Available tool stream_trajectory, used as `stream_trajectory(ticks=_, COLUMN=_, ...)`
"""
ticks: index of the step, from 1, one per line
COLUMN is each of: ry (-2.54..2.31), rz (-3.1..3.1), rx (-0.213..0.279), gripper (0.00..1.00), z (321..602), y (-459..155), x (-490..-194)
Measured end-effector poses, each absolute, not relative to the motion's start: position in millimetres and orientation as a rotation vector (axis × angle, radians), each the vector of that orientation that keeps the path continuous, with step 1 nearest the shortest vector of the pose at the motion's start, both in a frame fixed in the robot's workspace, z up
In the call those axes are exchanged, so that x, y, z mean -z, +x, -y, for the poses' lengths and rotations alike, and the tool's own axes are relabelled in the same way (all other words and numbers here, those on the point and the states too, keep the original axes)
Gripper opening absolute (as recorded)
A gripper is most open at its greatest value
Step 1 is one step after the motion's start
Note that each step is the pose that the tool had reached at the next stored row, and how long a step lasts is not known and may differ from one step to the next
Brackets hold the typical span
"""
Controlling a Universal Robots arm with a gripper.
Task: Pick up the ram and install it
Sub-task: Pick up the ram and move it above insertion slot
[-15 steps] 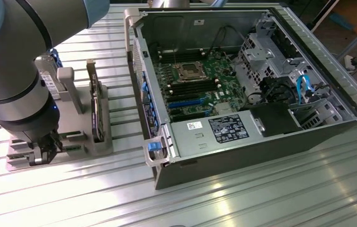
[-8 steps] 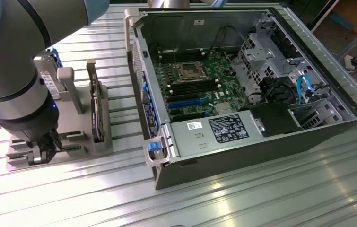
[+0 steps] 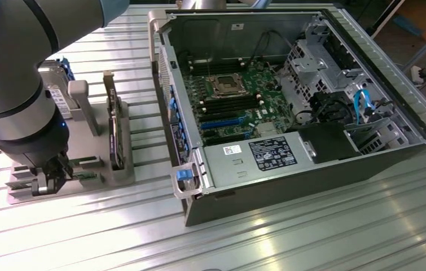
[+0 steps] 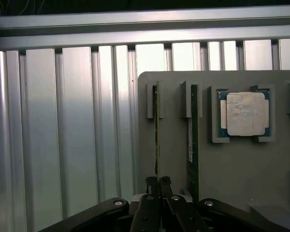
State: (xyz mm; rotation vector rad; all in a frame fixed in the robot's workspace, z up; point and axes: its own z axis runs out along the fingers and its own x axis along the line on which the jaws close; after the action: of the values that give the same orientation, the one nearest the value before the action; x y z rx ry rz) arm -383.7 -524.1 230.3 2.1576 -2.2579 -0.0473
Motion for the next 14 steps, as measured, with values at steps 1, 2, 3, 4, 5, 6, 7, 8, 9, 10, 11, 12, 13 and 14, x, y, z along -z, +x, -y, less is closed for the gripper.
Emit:
stream_trajectory(ticks=1, ry=2.158, rz=2.258, rx=0.047, gripper=0.12, z=524.1, y=-383.6, x=-231.0)
stream_trajectory(ticks=2, ry=2.158, rz=2.258, rx=0.047, gripper=0.12, z=524.1, y=-383.6, x=-231.8)
stream_trajectory(ticks=3, ry=2.158, rz=2.258, rx=0.047, gripper=0.12, z=524.1, y=-383.7, x=-232.4)
stream_trajectory(ticks=4, ry=2.158, rz=2.258, rx=0.047, gripper=0.12, z=524.1, y=-383.7, x=-233.1)
stream_trajectory(ticks=5, ry=2.158, rz=2.258, rx=0.047, gripper=0.12, z=524.1, y=-383.7, x=-233.8)
stream_trajectory(ticks=6, ry=2.158, rz=2.258, rx=0.047, gripper=0.12, z=524.1, y=-383.7, x=-234.8)
stream_trajectory(ticks=7, ry=2.158, rz=2.258, rx=0.047, gripper=0.12, z=524.1, y=-383.7, x=-235.6)
stream_trajectory(ticks=8, ry=2.158, rz=2.258, rx=0.047, gripper=0.12, z=524.1, y=-383.7, x=-236.9)
stream_trajectory(ticks=9, ry=2.158, rz=2.258, rx=0.047, gripper=0.12, z=524.1, y=-383.7, x=-238.8)
stream_trajectory(ticks=10, ry=2.158, rz=2.258, rx=0.047, gripper=0.12, z=524.1, y=-383.7, x=-239.8)
stream_trajectory(ticks=11, ry=2.158, rz=2.258, rx=0.047, gripper=0.12, z=524.1, y=-383.7, x=-240.9)
stream_trajectory(ticks=12, ry=2.158, rz=2.258, rx=0.047, gripper=0.12, z=524.1, y=-383.7, x=-241.8)
stream_trajectory(ticks=13, ry=2.158, rz=2.258, rx=0.047, gripper=0.12, z=524.1, y=-383.7, x=-242.7)
stream_trajectory(ticks=14, ry=2.158, rz=2.258, rx=0.047, gripper=0.12, z=524.1, y=-383.7, x=-243.7)
